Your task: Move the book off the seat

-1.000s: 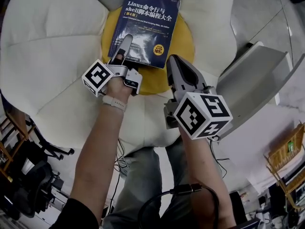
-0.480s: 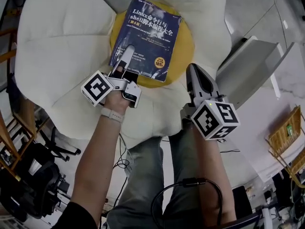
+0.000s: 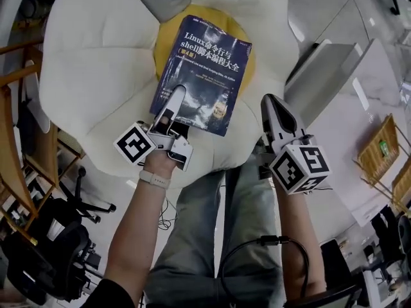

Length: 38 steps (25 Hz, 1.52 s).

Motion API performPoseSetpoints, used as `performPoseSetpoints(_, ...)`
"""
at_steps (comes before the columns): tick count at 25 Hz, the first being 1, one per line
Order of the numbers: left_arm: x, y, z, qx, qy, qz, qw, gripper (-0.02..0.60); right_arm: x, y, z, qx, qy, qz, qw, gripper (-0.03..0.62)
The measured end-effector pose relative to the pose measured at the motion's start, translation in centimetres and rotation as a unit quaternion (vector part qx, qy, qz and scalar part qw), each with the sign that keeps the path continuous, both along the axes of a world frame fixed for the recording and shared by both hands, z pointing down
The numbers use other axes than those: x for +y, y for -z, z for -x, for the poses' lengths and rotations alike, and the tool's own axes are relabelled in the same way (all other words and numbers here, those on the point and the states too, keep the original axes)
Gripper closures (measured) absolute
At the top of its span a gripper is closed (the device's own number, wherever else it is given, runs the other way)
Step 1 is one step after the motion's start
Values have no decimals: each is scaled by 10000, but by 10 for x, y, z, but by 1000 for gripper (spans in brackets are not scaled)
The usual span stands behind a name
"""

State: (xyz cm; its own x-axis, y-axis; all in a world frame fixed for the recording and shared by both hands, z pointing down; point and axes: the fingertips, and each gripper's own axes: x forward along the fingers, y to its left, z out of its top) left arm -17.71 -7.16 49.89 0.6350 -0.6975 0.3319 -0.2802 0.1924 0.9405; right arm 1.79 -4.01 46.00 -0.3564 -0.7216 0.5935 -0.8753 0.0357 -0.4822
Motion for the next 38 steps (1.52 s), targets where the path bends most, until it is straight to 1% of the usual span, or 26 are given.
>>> performPoseSetpoints(2,-2,-9,1,-90,-59,54,9999,416,-7,-18,-2,-60,38,5,10000,580)
performPoseSetpoints(5,-23,-35,7,-370,-151,83,9992,416,-38,-60,-4,-312,110,-28,9994,580)
performPoseSetpoints(9,-33,-33,7,-460,-281,15,9985,416,-54,-70,-12,-399,118,-133,9990,580)
performPoseSetpoints(13,-38,-65,16,-829,-353,-169,9958,416,-59,-124,-7,-818,8,-350,9960,580)
performPoseSetpoints(14,-38,-69,16,-855,-355,-224,9955,416,-59,-133,-7,-891,-40,-399,9952,580)
performPoseSetpoints(17,-34,-53,12,-709,-373,-378,9961,416,-55,-124,-8,-980,-174,-519,9937,580)
performPoseSetpoints(21,-33,-25,5,-559,-548,-628,9950,416,-60,-99,-11,-1005,-296,-689,9921,580)
performPoseSetpoints(24,-32,-22,8,-628,-785,-732,9922,416,-66,-96,-10,-1080,-442,-737,9904,580)
performPoseSetpoints(27,-40,-24,7,-655,-880,-802,9907,416,-73,-105,-12,-1212,-644,-708,9880,580)
performPoseSetpoints(31,-42,-29,3,-613,-803,-593,9931,416,-73,-112,-21,-1270,-864,-649,9860,580)
performPoseSetpoints(34,-42,-31,2,-733,-986,-591,9907,414,-70,-120,-27,-1358,-1009,-587,9838,580)
performPoseSetpoints(36,-42,-29,3,-829,-1074,-668,9885,414,-72,-120,-28,-1373,-999,-613,9836,580)
performPoseSetpoints(38,-39,-28,6,-837,-944,-802,9888,414,-79,-113,-25,-1336,-813,-751,9848,580)
